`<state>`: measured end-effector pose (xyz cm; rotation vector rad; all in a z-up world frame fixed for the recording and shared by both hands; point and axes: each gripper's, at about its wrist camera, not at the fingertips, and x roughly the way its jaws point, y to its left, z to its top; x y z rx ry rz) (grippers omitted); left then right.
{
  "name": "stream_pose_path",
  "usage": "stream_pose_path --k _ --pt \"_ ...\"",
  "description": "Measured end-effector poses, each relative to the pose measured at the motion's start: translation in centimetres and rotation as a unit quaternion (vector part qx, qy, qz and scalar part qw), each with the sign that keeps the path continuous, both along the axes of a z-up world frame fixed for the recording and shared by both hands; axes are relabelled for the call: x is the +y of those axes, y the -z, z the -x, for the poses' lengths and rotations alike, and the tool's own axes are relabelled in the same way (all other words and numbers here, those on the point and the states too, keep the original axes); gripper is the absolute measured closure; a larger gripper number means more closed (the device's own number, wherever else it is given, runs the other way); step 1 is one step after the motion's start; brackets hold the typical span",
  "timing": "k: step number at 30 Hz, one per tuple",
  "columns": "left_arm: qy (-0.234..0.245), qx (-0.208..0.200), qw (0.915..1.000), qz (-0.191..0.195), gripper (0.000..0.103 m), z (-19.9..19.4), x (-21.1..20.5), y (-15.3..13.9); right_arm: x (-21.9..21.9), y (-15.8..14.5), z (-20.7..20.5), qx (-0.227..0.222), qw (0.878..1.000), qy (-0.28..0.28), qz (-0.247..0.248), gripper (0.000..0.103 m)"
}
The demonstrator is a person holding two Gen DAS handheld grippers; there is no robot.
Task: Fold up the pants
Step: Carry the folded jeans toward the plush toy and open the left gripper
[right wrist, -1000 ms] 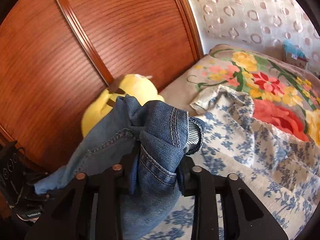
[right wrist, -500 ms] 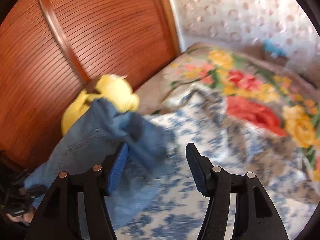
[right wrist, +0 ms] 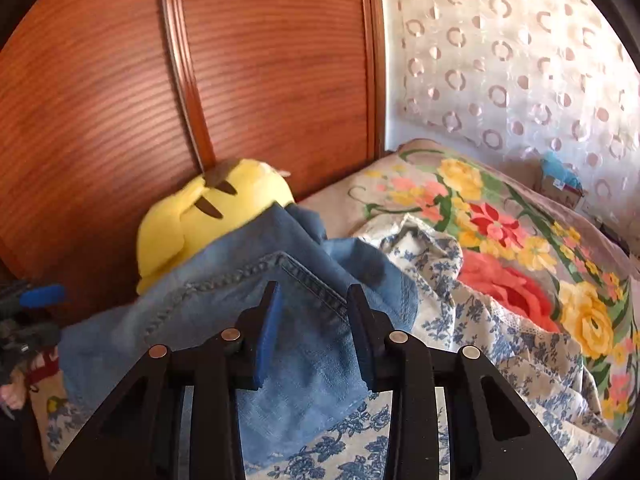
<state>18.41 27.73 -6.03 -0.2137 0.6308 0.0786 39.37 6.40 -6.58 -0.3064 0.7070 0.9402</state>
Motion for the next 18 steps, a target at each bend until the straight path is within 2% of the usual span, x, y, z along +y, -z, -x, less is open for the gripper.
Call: stream_pose_path --k 6,10,14,18 --pt "0.029 0.017 0.9994 -0.004 0.052 -2.0 -1.7 1.5 0.5 1.7 -1.2 0.015 1.0 0.014 0.004 0.07" --pt "0.026 0.04 0.9987 -0.017 0.052 -3.5 -2.0 3.1 0.9 2.8 -2.2 0.027 0.999 0.025 0.018 0.07" --pt "0.029 0.064 0.9974 -0.017 0.052 -4.3 -2.0 4.7 0.7 3.4 -2.3 0.03 0.999 0.025 0.01 0.07" --pt "0.028 0.065 0.9973 -0.019 0.052 -4.2 -2.2 4.9 0.6 3.2 -2.1 0.024 0.999 0.027 0.007 0.07"
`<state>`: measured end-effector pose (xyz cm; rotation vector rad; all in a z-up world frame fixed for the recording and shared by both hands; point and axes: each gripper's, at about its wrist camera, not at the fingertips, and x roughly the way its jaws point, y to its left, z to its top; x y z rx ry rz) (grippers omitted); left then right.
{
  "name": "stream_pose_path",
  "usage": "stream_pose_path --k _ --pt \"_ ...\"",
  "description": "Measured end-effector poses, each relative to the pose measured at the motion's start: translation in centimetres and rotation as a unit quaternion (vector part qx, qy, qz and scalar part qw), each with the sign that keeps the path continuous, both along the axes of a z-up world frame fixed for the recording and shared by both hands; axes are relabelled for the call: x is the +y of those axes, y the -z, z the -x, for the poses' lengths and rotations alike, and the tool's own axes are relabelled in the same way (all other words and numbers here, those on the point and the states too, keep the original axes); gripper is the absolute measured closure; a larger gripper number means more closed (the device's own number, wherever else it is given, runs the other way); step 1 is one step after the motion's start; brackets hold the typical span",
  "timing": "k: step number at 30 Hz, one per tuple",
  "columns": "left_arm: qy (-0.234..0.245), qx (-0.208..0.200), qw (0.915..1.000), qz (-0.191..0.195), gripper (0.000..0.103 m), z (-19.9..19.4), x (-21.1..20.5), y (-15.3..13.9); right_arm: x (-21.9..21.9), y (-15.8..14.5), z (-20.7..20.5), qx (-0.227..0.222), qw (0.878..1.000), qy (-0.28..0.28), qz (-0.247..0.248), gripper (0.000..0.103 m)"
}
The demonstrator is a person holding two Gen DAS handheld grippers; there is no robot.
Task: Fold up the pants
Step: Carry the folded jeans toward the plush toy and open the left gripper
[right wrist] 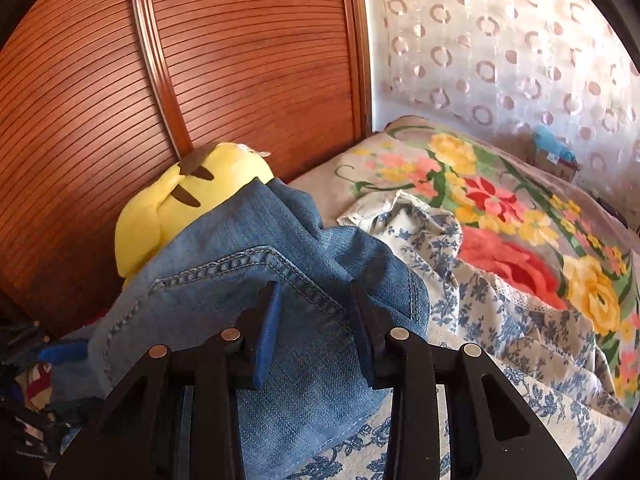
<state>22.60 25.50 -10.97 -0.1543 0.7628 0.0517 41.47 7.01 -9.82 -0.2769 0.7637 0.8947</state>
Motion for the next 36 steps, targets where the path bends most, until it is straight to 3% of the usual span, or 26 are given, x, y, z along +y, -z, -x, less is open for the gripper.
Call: stream_pose_path --k 11,28,32,36 --pt "-0.002 -0.023 0.9997 -0.011 0.052 1.5 -1.1 -1.9 -3.5 -2.5 4.0 -0.015 0.999 0.012 -0.031 0.07" --pt "0.015 -0.08 0.996 -0.037 0.051 4.2 -6.8 -7.8 -12.5 -6.1 10.7 -0.055 0.995 0.059 -0.056 0.07" --pt "0.023 -0.091 0.9945 -0.047 0.048 4.8 -8.5 -8.8 -14.7 -6.9 11.7 -0.063 0.994 0.071 -0.062 0.07" --pt "0.032 -0.11 0.9922 -0.049 0.035 5.5 -10.0 -9.9 -16.9 -7.8 12.6 -0.07 0.992 0.082 -0.071 0.07"
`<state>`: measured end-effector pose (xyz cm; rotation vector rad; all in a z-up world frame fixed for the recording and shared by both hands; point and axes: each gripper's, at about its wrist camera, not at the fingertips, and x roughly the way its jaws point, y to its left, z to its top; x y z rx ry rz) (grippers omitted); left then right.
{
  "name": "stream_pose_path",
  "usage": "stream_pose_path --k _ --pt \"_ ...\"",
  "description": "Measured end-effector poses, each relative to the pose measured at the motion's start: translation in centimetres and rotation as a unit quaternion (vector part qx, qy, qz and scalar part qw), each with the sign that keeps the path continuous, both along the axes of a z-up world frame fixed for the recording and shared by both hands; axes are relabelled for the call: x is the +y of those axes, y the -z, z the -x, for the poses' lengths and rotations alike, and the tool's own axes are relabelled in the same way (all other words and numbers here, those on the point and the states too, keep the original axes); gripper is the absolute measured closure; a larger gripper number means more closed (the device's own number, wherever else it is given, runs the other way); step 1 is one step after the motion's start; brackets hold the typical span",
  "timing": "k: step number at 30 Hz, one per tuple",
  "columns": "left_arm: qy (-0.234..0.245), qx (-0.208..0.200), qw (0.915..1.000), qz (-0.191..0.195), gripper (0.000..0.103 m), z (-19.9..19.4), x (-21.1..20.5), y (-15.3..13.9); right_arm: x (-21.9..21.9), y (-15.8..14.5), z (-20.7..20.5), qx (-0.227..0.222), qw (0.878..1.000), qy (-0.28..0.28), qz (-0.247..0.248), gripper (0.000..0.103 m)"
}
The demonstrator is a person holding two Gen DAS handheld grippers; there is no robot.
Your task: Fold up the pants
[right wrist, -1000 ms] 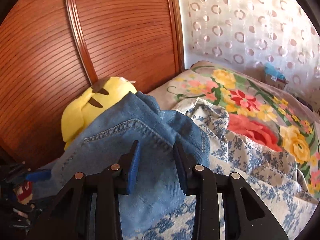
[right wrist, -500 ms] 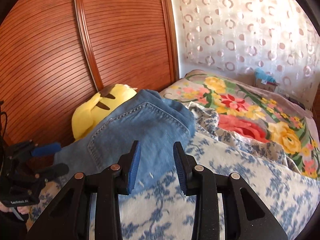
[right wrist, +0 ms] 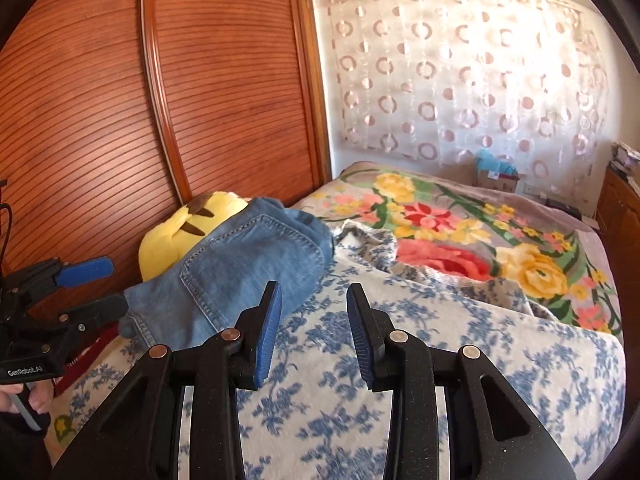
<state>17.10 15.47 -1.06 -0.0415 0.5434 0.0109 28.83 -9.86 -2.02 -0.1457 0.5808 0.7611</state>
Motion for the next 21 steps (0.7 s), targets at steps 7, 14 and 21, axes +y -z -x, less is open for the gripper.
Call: stream_pose_path --k 7,14,21 --pt "0.015 -0.023 0.9996 0.002 0.027 1.3 -2.3 -2.2 -3.6 -1.8 2.0 -0.023 0.999 0.021 -0.012 0.069" --pt "0.032 -0.044 0.9985 -0.002 0.016 2.6 -4.7 -4.1 -6.8 -3.3 3.8 -0.039 0.998 0.044 -0.023 0.061" --pt "0.053 -0.053 0.9972 0.0 0.014 3.5 -7.5 -5.2 -10.1 -4.5 6.1 -0.059 0.995 0.073 -0.028 0.044"
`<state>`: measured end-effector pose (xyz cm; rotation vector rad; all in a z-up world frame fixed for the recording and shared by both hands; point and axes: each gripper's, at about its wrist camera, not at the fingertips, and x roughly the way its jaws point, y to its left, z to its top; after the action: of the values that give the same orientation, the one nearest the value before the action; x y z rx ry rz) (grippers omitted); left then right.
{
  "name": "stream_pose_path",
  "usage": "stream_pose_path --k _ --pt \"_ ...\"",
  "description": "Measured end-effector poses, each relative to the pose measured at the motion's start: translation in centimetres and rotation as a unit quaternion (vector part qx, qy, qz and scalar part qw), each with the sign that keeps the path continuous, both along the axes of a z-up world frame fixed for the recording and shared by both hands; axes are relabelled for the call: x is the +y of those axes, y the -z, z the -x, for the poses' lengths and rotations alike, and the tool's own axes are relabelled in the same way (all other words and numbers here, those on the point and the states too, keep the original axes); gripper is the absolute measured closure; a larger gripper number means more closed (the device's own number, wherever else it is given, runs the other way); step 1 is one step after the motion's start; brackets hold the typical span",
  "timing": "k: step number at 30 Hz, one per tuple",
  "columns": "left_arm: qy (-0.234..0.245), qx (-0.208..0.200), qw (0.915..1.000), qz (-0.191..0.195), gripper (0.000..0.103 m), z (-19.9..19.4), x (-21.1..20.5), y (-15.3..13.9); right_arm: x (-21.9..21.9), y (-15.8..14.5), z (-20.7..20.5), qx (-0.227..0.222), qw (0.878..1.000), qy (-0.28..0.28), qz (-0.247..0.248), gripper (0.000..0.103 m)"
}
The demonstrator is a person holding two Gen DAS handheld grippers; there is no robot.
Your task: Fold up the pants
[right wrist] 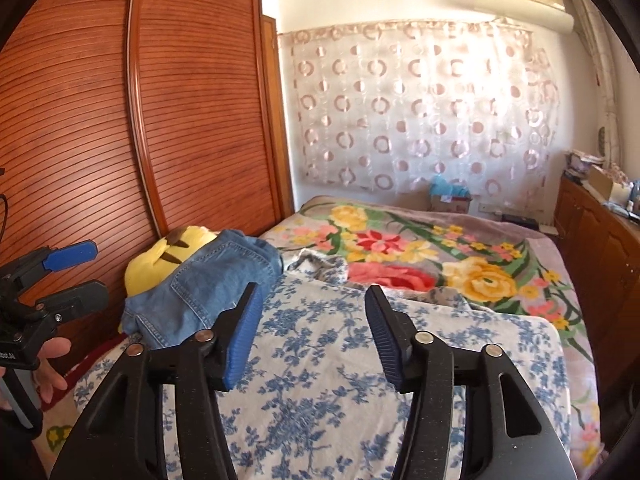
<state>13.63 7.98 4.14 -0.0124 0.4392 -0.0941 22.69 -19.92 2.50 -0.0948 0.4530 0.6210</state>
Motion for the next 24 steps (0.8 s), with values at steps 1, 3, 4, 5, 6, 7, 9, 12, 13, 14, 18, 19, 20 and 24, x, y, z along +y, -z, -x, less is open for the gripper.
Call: stream_pose_path --k 1,3,4,5,6,7,9,12,13,14,18,19,20,24 --pt "0.002 -0.002 1.0 0.0 0.014 0.2 -0.4 -0.1 -0.6 -0.1 0.5 -0.004 1.0 0.007 0.0 0.043" --pt "0.005 -0.008 1.0 -0.001 0.014 0.7 -1.2 -0.5 -1.7 -0.4 1.2 -0.008 1.0 0.019 -0.002 0.039" --pt "0.007 -0.01 0.9999 0.001 0.014 1.0 -1.5 -0.7 -2.3 -0.5 1.5 -0.009 1.0 0.024 -0.002 0.038" --pt "0.008 -0.013 0.9999 0.004 0.014 1.3 -1.9 -0.9 -3.0 -0.6 2.0 -0.01 0.999 0.031 -0.003 0.036" --pt "0.009 -0.017 0.9998 0.008 0.014 1.5 -2.2 -1.1 -3.7 -0.8 2.4 -0.012 0.999 0.043 -0.003 0.033" --pt "0.009 -0.021 0.9997 0.01 0.014 1.7 -2.6 -1.2 -4.2 -0.9 2.7 -0.015 0.998 0.053 -0.001 0.032" --pt "0.006 -0.02 0.9998 0.007 0.014 2.0 -3.4 -1.4 -5.5 -1.2 3.8 -0.025 0.997 0.07 0.0 0.028" --pt "0.009 -0.014 0.9999 -0.003 0.014 2.2 -4.7 -1.3 -7.0 -1.4 5.1 -0.035 0.995 0.091 0.008 0.026" --pt "0.01 -0.013 0.9998 -0.007 0.014 2.4 -5.2 -1.3 -7.4 -1.4 5.5 -0.037 0.994 0.098 0.008 0.026" --pt "0.008 -0.014 0.9998 -0.01 0.014 2.6 -5.5 -1.2 -8.0 -1.5 6.0 -0.039 0.994 0.103 0.005 0.026" --pt "0.02 -0.014 0.9997 -0.003 0.014 3.7 -6.8 -1.1 -9.8 -1.9 8.2 -0.045 0.992 0.122 -0.002 0.025" --pt "0.023 -0.012 0.9997 -0.001 0.014 3.9 -7.1 -1.1 -10.0 -2.0 8.6 -0.046 0.991 0.125 -0.003 0.025" --pt "0.023 -0.011 0.9997 0.0 0.014 4.3 -7.4 -1.1 -10.4 -2.1 9.1 -0.047 0.99 0.13 -0.002 0.025" --pt "0.016 -0.011 0.9998 -0.005 0.014 5.4 -8.1 -1.5 -11.5 -2.5 10.8 -0.05 0.988 0.144 -0.003 0.025"
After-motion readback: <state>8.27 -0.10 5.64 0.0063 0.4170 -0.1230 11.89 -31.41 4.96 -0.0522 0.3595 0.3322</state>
